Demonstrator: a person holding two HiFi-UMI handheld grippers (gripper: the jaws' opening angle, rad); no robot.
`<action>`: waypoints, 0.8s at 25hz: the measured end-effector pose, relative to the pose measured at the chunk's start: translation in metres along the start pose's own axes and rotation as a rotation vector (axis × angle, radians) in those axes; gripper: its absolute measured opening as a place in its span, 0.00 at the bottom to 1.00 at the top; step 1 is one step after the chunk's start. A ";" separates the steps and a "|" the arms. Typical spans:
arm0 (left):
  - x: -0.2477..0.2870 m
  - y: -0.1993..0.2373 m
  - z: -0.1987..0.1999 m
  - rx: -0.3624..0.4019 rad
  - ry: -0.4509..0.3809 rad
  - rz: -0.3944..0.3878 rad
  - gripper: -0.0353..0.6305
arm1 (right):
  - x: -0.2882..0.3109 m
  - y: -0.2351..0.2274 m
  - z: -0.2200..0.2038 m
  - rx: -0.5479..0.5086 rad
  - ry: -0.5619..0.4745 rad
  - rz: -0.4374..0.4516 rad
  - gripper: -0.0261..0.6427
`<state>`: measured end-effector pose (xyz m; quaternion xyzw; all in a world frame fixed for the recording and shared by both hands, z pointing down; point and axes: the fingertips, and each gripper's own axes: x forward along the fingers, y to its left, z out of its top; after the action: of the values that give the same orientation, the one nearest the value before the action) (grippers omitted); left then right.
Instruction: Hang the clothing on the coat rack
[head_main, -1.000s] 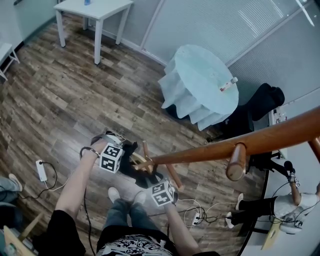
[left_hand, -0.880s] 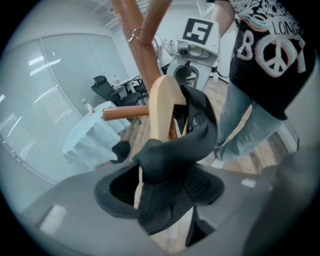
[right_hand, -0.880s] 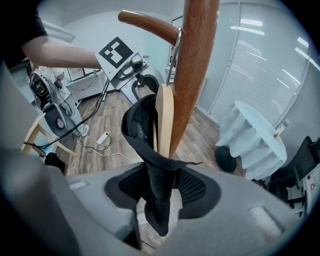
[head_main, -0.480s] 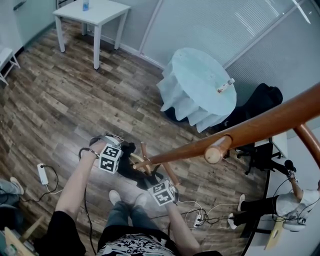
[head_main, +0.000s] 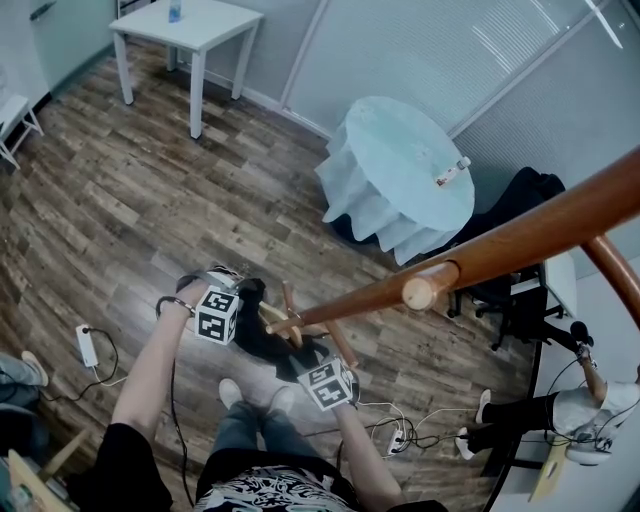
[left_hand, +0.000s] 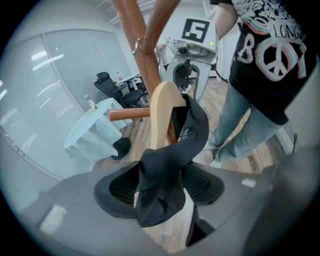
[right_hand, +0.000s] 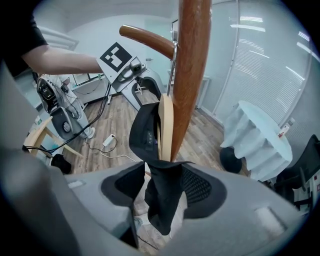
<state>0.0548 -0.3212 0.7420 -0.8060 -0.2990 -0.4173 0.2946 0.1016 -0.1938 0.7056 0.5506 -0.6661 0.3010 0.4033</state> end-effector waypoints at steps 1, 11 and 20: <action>-0.002 0.001 0.001 -0.010 -0.007 0.009 0.40 | -0.001 0.001 0.000 0.002 -0.006 0.000 0.38; -0.011 0.001 0.004 -0.050 -0.026 0.053 0.40 | -0.013 0.007 -0.003 0.021 -0.035 0.022 0.38; -0.022 -0.001 0.013 -0.116 -0.080 0.095 0.40 | -0.026 0.006 0.004 0.024 -0.100 -0.001 0.38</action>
<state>0.0504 -0.3164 0.7173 -0.8510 -0.2474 -0.3870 0.2547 0.0965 -0.1834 0.6817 0.5703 -0.6813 0.2808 0.3628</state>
